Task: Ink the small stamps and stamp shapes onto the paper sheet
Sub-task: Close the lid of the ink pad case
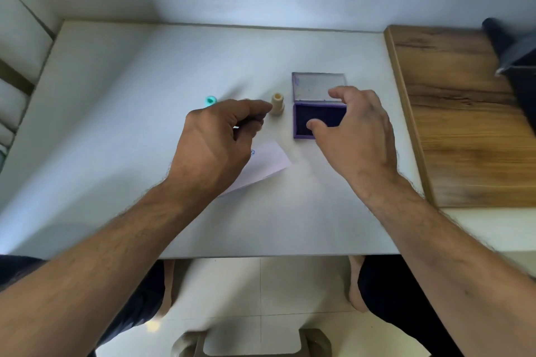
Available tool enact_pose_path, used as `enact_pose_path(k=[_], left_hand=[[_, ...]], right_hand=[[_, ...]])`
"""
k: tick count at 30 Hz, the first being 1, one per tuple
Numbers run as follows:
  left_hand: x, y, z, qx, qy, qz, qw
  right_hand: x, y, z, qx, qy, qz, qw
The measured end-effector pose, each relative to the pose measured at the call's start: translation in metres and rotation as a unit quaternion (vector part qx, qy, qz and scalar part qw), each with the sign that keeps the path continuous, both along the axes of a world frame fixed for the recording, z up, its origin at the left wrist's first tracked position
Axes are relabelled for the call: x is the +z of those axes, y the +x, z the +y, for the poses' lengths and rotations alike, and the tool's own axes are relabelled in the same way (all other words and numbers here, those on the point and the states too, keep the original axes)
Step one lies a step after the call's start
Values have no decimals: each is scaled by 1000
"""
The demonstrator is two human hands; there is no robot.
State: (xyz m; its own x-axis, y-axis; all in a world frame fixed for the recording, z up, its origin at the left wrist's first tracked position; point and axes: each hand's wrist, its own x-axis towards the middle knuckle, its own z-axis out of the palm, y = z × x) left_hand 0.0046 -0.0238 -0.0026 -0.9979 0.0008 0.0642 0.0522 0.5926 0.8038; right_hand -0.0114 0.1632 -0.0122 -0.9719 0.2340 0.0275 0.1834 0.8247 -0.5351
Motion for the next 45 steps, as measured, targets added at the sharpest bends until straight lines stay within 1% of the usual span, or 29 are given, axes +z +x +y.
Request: enact_pose_path(k=[4, 7, 9, 11, 13, 17, 20, 22, 28, 31, 33, 38, 45], left_hand=[[14, -3, 10, -6, 0, 29, 1000], [28, -20, 29, -12, -3, 42, 999], [34, -40, 43, -30, -27, 31, 999], [34, -65, 57, -68, -73, 3, 995], [30, -92, 71, -115, -137, -23, 984], [12, -134, 89, -187, -285, -50, 939], [4, -149, 93, -208, -343, -70, 913], [3, -153, 95, -211, -363, -64, 905], [4, -156, 102, -216, -390, -55, 894], [4, -159, 103, -216, -384, -73, 895], [4, -162, 103, -215, -372, -101, 898], [8, -165, 101, -249, -373, -146, 882], [6, -158, 105, -258, -351, -151, 887]], right_hand=[[-11, 7, 16, -18, 15, -36, 999], [-16, 9, 27, -7, -6, -54, 999], [-19, 8, 30, 2, -21, -63, 998], [-21, 6, 32, 8, -31, -61, 998], [-21, 4, 34, 9, -41, -57, 997], [-21, 0, 36, 4, -51, -47, 998], [-22, -2, 36, -3, -58, -40, 998], [-24, -2, 36, -7, -66, -34, 997], [-22, 0, 37, -5, -80, -34, 996], [-21, 0, 38, -9, -90, -38, 995], [-20, -1, 38, -14, -95, -37, 995], [-21, -2, 37, -20, -102, -41, 994], [-21, -4, 39, -23, -95, -52, 994]])
